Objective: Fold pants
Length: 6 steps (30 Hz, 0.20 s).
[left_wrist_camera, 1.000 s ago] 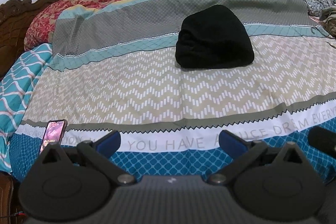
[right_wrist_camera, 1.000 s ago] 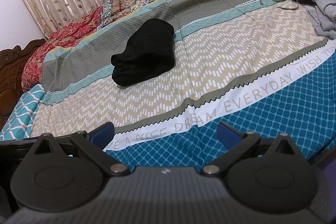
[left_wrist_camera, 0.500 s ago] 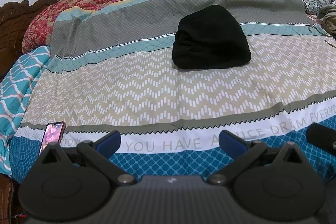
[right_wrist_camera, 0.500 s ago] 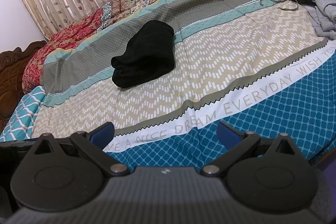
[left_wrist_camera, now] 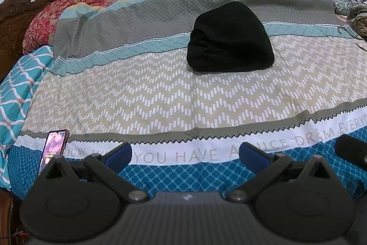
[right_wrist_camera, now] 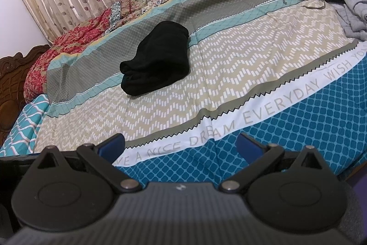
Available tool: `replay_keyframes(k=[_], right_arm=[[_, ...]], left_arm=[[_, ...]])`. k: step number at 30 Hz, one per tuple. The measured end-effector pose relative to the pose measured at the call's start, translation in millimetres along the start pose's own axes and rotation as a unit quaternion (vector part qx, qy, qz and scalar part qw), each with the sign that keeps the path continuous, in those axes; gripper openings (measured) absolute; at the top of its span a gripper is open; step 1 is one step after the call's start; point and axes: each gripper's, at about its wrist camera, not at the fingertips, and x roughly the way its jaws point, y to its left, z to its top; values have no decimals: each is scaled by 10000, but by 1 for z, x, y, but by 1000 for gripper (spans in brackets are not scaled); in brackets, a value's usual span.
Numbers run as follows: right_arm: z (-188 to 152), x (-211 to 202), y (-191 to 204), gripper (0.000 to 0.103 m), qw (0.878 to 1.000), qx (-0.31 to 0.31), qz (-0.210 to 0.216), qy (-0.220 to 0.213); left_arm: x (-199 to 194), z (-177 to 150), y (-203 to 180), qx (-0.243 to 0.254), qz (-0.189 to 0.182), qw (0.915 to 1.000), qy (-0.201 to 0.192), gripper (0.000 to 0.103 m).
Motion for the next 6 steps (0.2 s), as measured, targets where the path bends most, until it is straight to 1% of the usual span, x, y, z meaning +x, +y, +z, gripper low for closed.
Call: replay_keyframes(k=[6], right_arm=[[-1, -1, 2, 103, 9999, -108, -38, -104]], left_arm=[[-6, 0, -4, 35, -257, 9996, -99, 103]])
